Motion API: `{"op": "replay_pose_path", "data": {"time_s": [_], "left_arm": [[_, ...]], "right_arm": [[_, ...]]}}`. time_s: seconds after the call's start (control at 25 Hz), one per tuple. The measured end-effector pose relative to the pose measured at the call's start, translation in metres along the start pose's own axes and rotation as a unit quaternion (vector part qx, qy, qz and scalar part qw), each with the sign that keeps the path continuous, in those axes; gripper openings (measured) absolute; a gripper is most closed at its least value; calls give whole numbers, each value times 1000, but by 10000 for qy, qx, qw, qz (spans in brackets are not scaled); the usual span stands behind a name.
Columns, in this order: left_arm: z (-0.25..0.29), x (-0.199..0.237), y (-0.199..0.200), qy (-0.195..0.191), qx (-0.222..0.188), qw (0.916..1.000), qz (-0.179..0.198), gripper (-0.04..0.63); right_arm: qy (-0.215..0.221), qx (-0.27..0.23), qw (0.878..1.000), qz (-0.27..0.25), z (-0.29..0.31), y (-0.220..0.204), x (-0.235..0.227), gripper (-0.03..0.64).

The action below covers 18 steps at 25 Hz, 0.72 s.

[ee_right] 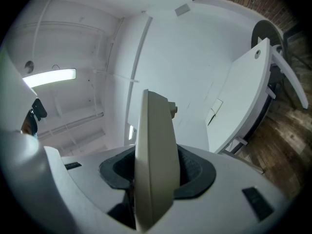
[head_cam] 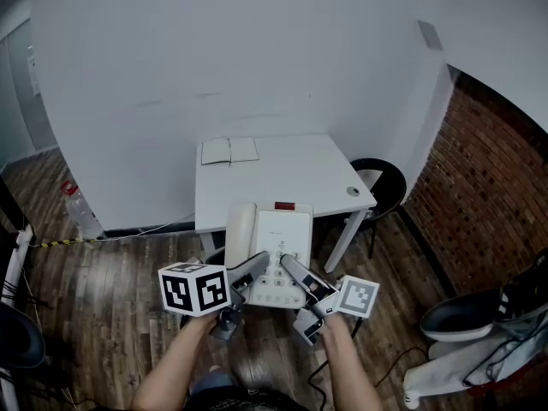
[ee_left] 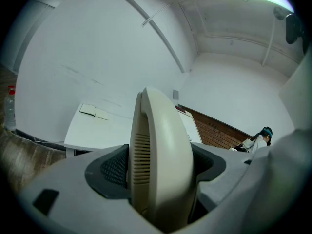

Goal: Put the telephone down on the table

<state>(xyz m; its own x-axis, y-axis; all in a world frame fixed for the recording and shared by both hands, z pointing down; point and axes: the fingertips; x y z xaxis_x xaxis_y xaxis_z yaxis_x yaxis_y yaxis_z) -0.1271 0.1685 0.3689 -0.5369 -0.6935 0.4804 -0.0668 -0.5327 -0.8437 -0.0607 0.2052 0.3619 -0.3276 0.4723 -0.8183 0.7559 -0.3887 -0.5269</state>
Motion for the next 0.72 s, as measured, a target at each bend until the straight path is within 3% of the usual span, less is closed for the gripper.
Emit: {"op": "replay_pose_path", "data": {"time_s": [0.4,0.72], "left_arm": [[65,43,17,-157,190,9996,-104,376],[138,116,74,-401,528,9977,-172,376]], "right_arm": [[-248,-79,9997,-25,33,38,-59,190],[-587,-324,9976,146,112,91,-120,190]]}}
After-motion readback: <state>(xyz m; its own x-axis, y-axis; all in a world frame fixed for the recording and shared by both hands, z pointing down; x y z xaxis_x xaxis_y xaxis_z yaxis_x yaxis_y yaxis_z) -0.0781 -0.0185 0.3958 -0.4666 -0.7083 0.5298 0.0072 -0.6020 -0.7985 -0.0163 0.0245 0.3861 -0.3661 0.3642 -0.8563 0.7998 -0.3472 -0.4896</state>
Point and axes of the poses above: the fingertips, and each gripper's own axes: z forward along the fingers, x to its left, y out of its top
